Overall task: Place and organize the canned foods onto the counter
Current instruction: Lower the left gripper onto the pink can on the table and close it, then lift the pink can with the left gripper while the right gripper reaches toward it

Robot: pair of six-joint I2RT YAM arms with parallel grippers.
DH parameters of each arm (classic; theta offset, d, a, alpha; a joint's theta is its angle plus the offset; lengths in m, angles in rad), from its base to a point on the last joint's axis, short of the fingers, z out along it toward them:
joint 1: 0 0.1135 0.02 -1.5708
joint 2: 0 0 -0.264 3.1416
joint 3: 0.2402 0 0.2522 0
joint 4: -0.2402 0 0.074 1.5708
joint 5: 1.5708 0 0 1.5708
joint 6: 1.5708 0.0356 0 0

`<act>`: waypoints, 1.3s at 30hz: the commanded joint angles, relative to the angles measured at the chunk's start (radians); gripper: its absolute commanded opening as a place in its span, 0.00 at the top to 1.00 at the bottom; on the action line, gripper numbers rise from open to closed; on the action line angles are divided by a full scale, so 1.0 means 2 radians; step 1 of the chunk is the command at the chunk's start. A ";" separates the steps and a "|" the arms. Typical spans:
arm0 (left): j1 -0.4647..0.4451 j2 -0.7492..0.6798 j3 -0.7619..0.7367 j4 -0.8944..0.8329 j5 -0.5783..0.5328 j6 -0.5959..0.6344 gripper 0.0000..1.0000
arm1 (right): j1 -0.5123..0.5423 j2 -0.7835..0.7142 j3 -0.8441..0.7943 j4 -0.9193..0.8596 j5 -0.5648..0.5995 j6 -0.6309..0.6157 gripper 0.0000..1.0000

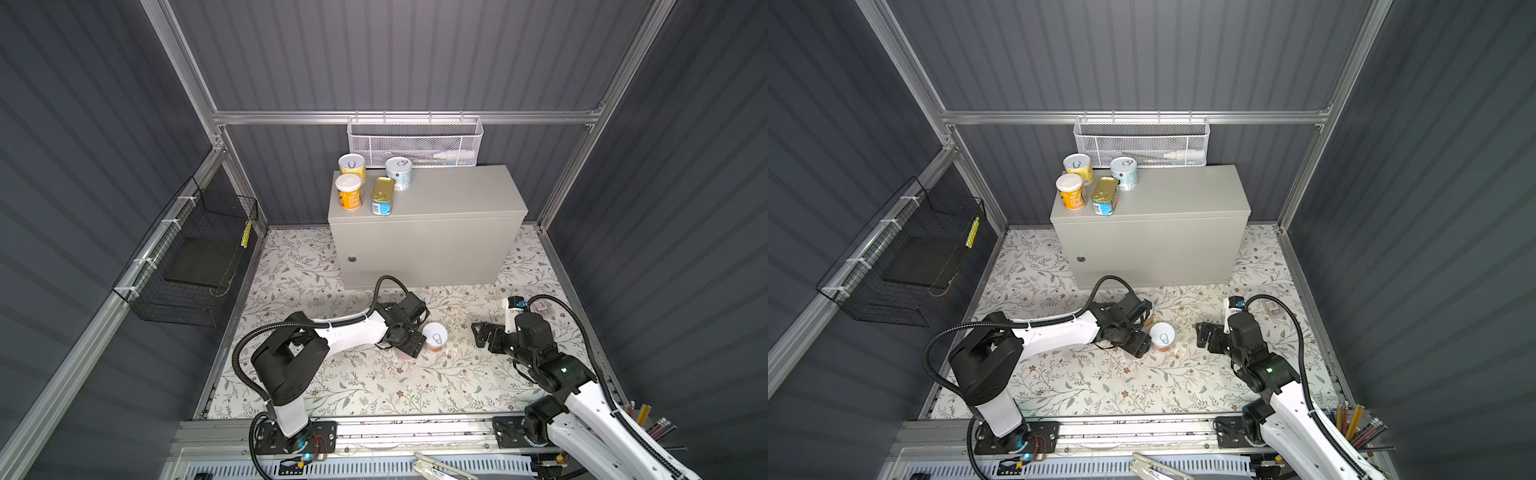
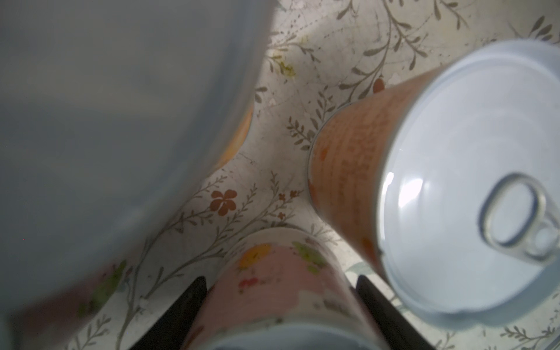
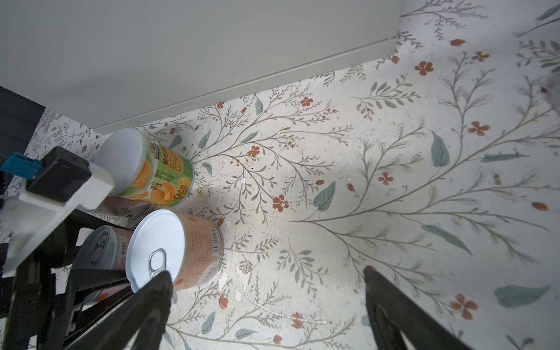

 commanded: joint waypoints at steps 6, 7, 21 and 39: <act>0.000 -0.005 0.014 -0.019 -0.004 0.009 0.31 | 0.001 -0.010 -0.024 0.067 -0.051 0.009 0.01; 0.000 -0.006 0.016 -0.021 -0.005 0.009 0.31 | 0.002 -0.010 -0.025 0.073 -0.055 0.010 0.01; 0.002 -0.023 0.036 -0.051 0.015 0.005 0.41 | 0.013 -0.073 -0.077 0.112 -0.085 -0.013 0.01; 0.056 -0.041 0.129 -0.137 0.092 0.030 0.43 | 0.167 -0.094 -0.080 0.174 0.018 -0.101 0.01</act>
